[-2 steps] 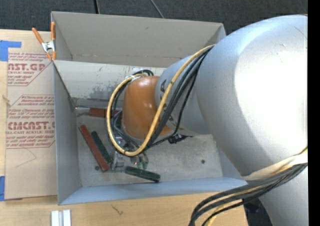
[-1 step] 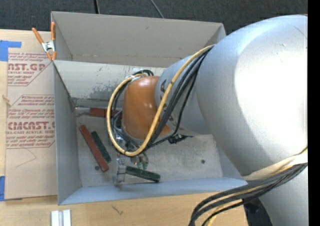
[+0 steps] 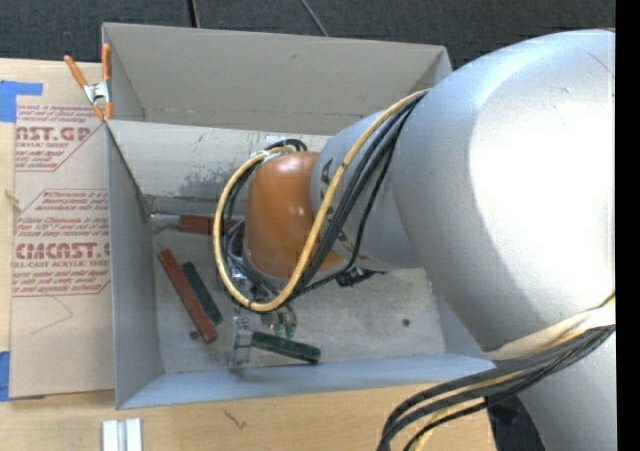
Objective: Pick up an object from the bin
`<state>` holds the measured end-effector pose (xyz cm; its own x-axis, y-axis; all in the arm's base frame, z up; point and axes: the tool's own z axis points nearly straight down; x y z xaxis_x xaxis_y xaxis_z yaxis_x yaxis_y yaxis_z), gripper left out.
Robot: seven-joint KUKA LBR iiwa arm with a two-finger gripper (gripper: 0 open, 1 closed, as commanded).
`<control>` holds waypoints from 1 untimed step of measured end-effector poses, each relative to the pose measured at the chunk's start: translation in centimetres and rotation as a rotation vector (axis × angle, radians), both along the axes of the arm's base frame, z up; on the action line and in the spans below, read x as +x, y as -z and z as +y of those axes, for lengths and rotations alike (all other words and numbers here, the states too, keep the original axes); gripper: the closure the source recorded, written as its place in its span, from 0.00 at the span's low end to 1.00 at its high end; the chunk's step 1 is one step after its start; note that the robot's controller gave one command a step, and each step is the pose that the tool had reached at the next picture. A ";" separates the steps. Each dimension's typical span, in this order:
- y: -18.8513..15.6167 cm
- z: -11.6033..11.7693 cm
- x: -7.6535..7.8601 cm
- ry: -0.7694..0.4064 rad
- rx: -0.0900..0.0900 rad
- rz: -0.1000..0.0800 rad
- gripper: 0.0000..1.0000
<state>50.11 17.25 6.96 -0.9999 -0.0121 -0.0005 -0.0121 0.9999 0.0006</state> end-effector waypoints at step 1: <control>-0.9 -2.5 -0.1 0.067 0.002 0.003 0.00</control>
Offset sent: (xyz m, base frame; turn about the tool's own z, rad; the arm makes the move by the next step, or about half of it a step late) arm 0.0137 -0.0723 0.0438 -0.0995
